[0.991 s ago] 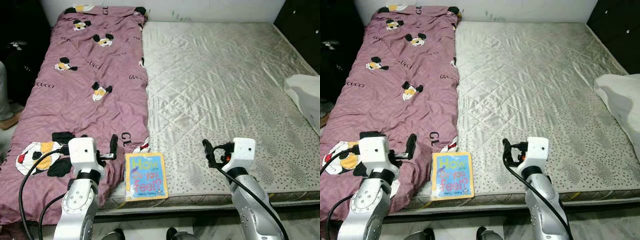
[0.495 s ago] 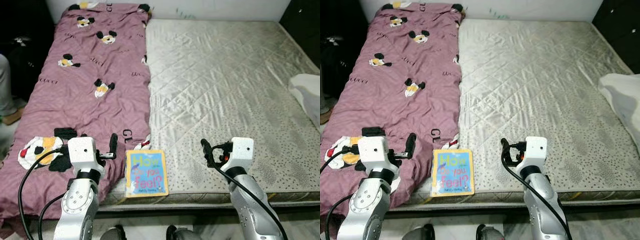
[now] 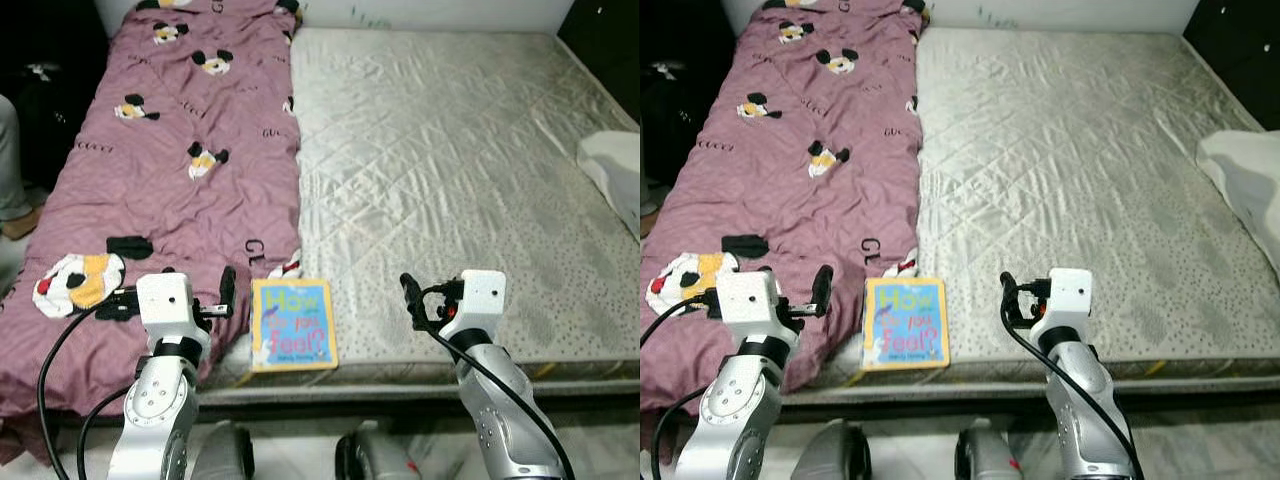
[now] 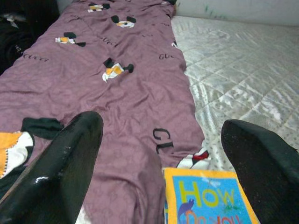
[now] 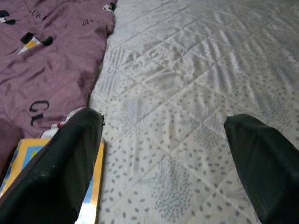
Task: Clean up the room
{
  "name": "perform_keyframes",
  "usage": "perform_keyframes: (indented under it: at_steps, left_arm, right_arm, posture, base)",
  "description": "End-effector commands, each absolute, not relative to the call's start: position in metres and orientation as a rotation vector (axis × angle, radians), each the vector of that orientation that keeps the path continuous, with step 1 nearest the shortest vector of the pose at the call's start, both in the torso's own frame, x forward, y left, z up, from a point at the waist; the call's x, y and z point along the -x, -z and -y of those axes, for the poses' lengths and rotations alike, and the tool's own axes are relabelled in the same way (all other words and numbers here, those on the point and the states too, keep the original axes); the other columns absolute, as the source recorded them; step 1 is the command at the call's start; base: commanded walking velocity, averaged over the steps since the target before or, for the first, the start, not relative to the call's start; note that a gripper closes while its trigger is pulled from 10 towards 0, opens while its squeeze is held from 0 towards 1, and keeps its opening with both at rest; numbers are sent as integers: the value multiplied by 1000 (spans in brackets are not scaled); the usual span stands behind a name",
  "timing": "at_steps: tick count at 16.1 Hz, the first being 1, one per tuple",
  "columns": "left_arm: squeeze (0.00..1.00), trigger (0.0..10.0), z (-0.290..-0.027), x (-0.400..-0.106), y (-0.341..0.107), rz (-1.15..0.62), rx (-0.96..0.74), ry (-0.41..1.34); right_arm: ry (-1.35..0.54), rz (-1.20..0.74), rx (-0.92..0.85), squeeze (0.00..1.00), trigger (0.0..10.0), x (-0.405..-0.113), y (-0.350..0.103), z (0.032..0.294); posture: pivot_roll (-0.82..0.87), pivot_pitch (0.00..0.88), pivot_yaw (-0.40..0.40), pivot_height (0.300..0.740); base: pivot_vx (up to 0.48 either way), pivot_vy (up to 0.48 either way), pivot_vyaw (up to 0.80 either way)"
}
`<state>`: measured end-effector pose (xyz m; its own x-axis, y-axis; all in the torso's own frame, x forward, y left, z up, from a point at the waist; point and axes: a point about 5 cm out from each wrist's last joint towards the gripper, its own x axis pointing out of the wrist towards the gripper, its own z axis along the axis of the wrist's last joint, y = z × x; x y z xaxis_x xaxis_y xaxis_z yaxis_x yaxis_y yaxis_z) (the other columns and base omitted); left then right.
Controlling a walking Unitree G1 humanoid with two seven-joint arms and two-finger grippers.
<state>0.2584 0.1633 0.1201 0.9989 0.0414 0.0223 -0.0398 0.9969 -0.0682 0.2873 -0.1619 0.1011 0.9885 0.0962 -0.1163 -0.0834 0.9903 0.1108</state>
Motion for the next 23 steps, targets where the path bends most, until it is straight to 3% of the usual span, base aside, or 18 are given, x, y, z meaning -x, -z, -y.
perform_keyframes:
  at_steps: [1,5,12,17,23]
  left_arm:
    - [0,10000,-165,-257,-119,14,65,-56]
    - [0,10000,-165,-259,-119,17,65,-62]
    - [0,10000,-165,-261,-122,27,70,-67]
    - [0,10000,-164,-262,-122,29,73,-69]
    - [0,10000,-164,-263,-121,27,81,-83]
  right_arm:
    - [-99,-136,-100,0,10000,-286,-97,162]
    - [-111,-136,-90,0,10000,-287,-97,161]
    - [-125,-133,-86,0,10000,-289,-96,159]
    - [-132,-134,-94,0,10000,-290,-96,159]
    - [-146,-129,-85,0,10000,-292,-95,157]
  posture:
    - [12,239,-20,655]
    - [11,235,-21,655]
    - [11,232,-23,610]
    - [12,233,-23,610]
    - [12,224,-21,566]
  base:
    - [0,0,0]
    - [0,0,0]
    - [0,0,0]
    - [0,0,0]
    - [0,0,0]
